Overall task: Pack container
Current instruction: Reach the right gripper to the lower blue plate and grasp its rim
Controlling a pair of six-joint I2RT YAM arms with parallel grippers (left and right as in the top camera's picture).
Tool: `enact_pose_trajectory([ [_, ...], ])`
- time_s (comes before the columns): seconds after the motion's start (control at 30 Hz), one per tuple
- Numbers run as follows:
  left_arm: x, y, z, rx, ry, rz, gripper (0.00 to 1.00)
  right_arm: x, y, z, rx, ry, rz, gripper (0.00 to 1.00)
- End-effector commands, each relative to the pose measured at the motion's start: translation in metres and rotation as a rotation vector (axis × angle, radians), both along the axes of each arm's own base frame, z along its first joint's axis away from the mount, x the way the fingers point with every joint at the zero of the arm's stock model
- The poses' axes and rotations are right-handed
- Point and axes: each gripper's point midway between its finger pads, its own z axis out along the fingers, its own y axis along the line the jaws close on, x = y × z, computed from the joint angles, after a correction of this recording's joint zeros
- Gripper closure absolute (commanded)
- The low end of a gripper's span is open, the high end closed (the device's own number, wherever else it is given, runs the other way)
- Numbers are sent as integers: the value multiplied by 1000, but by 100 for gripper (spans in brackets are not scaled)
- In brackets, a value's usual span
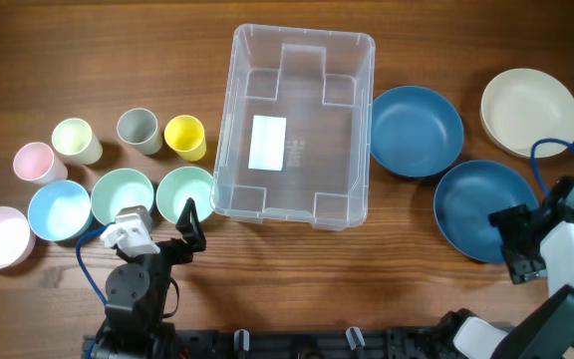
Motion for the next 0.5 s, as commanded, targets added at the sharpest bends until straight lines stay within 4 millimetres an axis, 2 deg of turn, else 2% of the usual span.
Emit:
enact_pose_trajectory([
  [0.0, 0, 3, 0, 0, -5, 15, 0, 0, 10, -11, 48, -18, 4, 31],
  [0.03, 0, 3, 0, 0, -5, 15, 0, 0, 10, -12, 49, -18, 4, 41],
  [0.1, 0, 3, 0, 0, -5, 15, 0, -1, 11, -12, 50, -15, 3, 51],
  [0.13, 0, 3, 0, 0, -5, 15, 0, -2, 11, -12, 52, -13, 3, 62],
  [0.27, 0, 3, 0, 0, -5, 15, 0, -4, 12, -9, 52, -12, 4, 89],
  [0.33, 0, 3, 0, 0, -5, 15, 0, -5, 12, -4, 42, -17, 4, 96],
  [0.47, 0, 3, 0, 0, -5, 15, 0, -14, 5, 20, -42, -18, -7, 96],
])
